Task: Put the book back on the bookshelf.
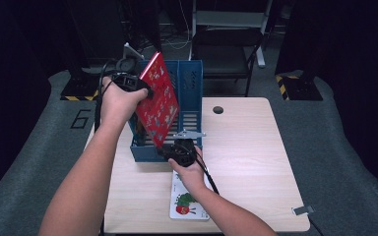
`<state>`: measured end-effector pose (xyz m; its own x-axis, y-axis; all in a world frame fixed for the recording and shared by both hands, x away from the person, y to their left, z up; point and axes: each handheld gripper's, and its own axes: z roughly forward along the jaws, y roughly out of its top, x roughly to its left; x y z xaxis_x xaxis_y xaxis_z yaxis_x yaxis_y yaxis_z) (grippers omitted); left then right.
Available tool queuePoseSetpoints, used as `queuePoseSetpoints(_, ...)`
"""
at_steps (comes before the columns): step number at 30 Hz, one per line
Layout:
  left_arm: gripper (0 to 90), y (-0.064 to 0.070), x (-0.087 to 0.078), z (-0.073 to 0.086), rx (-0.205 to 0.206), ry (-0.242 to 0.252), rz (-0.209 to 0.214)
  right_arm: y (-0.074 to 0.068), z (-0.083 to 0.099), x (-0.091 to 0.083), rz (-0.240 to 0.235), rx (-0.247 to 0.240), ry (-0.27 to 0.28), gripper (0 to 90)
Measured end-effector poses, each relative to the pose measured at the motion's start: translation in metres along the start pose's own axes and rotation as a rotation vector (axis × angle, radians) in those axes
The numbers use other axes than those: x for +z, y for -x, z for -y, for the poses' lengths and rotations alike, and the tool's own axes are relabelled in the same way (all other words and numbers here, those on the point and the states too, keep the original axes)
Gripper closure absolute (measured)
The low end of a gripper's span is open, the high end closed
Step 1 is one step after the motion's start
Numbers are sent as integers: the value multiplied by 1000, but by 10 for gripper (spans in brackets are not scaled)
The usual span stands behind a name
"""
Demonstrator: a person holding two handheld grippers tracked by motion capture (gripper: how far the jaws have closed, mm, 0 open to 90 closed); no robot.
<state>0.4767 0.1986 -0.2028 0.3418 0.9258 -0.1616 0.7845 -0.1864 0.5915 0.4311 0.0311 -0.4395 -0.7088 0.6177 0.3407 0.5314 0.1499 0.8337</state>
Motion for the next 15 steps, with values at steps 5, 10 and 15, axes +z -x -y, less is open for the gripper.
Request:
queuePoseSetpoints(5,788,0,0,0,-13,5,-6,-1,-2,2,20,-45,-3,612)
queuePoseSetpoints(10,788,-1,-3,-1,-17,0,2,-2,-4,2,45,-72,2,586)
queuePoseSetpoints(15,789,-2,-6,-2,-25,4,1,-2,-8,1,46,-73,5,586)
